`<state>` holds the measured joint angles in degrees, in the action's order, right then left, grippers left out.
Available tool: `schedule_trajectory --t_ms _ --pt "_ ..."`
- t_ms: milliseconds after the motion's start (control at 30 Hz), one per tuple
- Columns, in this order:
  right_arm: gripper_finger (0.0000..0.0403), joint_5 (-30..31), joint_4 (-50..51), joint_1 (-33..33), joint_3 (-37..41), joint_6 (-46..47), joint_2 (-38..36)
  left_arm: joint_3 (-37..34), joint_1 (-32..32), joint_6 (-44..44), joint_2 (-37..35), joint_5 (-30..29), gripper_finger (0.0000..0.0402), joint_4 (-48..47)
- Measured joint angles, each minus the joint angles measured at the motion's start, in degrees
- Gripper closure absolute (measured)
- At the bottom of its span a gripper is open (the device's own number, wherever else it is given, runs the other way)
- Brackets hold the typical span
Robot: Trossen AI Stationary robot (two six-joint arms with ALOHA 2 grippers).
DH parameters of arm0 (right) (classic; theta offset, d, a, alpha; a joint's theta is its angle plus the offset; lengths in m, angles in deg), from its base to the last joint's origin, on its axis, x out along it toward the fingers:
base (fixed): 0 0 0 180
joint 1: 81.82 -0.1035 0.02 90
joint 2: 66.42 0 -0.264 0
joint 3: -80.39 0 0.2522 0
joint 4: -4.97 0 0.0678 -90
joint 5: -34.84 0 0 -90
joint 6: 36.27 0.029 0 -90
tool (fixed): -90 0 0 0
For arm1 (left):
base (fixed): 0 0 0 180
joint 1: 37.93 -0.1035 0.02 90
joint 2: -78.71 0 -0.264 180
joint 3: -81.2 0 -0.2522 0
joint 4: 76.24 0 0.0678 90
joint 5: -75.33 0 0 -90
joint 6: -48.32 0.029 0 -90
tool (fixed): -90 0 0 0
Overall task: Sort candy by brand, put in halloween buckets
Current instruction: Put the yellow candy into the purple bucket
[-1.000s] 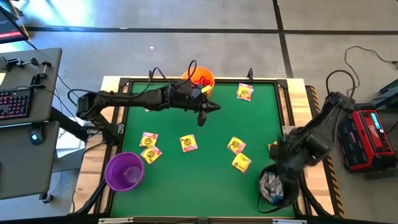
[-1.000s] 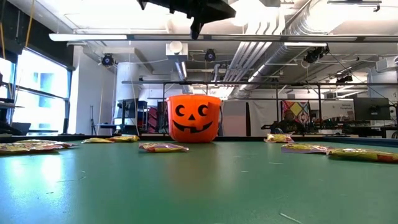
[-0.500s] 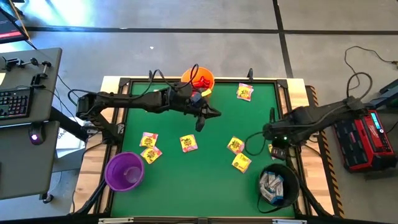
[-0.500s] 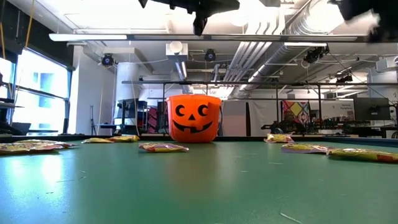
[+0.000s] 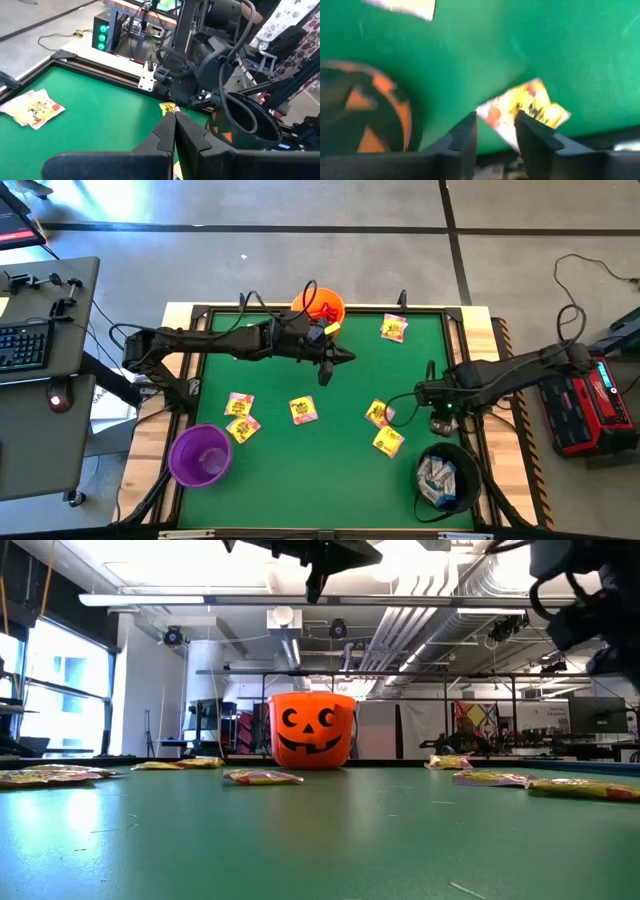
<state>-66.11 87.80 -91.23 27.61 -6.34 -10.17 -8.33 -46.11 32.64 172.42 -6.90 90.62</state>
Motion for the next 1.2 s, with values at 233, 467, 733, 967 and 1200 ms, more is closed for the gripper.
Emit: schedule_trajectory --t_ms 233,467,733,967,1200 --pt "0.0211 1.61 -0.87 0.10 -0.03 -0.81 5.21 0.00 0.00 -0.75 0.00 -0.02 0.0401 -1.57" --pt "0.0208 -0.04 -1.13 3.59 -0.03 -11.13 17.49 0.00 0.00 0.53 0.00 -0.06 0.0401 -4.30" --pt "0.0208 0.63 -2.37 9.02 -0.90 -18.34 30.71 0.00 0.00 2.83 0.00 -0.02 0.0401 -6.12" --pt "0.0264 -0.32 -2.38 9.89 -1.43 -22.05 36.89 0.00 0.02 4.30 0.00 0.11 0.0401 -7.56" --pt "0.0393 -2.14 -0.88 9.87 -2.46 -20.92 36.59 0.00 0.07 4.84 -0.12 0.25 0.0401 -11.42"
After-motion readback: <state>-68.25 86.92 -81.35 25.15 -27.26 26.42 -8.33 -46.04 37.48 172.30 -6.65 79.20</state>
